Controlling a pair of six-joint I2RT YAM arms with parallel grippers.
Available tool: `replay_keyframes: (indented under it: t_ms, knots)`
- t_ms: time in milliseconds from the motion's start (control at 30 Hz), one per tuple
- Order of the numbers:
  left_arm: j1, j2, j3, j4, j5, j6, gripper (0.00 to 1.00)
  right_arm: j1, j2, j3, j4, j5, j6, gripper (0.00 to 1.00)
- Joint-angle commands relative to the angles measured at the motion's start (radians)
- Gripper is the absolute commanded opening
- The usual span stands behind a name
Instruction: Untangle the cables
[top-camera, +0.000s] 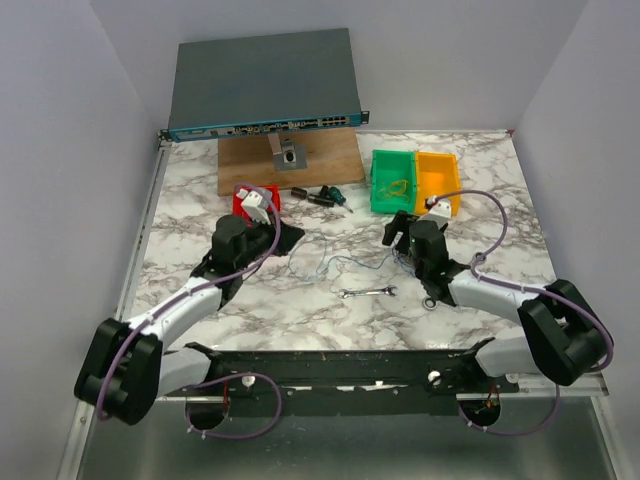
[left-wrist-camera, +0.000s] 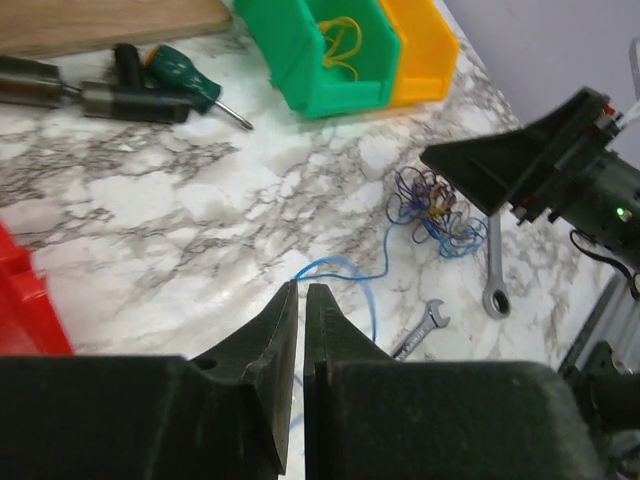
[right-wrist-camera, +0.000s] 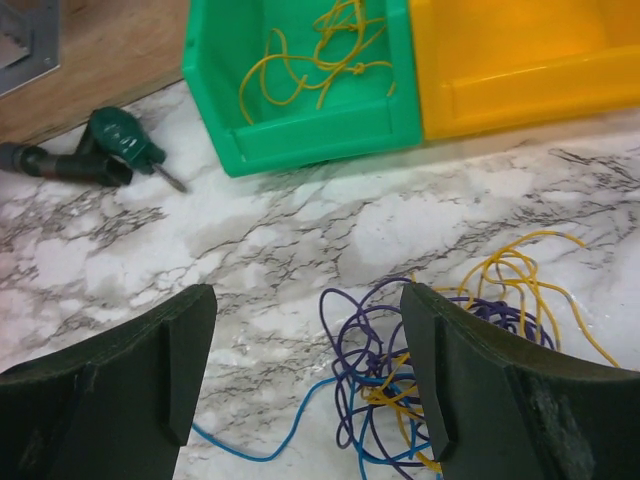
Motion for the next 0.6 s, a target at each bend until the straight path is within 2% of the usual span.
replay_keyframes:
  t_ms: [0,67,167,267,333,400,433,500,533,567]
  knots:
    - [-0.041,0.147,0.118,-0.039,0.192,0.034,0.12,0.000,0.032,0.078,-0.180,0.222,0.084,0.86]
    - [-0.069,0.202,0.166,-0.085,0.197,0.056,0.15,-0.003,0.047,0.099,-0.250,0.286,0.127,0.93]
    - [-0.121,0.258,0.231,-0.164,0.169,0.097,0.22,-0.023,0.091,0.133,-0.343,0.307,0.186,0.96]
    - [-0.166,0.284,0.271,-0.226,0.131,0.136,0.39,-0.062,0.167,0.178,-0.411,0.239,0.241,0.98]
    - [-0.182,0.290,0.284,-0.244,0.110,0.153,0.49,-0.100,0.219,0.195,-0.420,0.146,0.259,0.95]
    - [-0.189,0.295,0.290,-0.254,0.103,0.161,0.53,-0.129,0.265,0.211,-0.426,0.072,0.280,0.82]
    - [-0.191,0.299,0.295,-0.262,0.099,0.163,0.53,-0.134,0.278,0.215,-0.420,0.041,0.281,0.64]
    - [-0.191,0.302,0.301,-0.271,0.094,0.168,0.54,-0.134,0.269,0.209,-0.393,0.013,0.271,0.37]
    - [-0.191,0.304,0.303,-0.273,0.093,0.169,0.54,-0.134,0.251,0.196,-0.372,0.006,0.262,0.28]
    - [-0.190,0.304,0.303,-0.275,0.094,0.170,0.54,-0.134,0.221,0.183,-0.354,0.004,0.252,0.23]
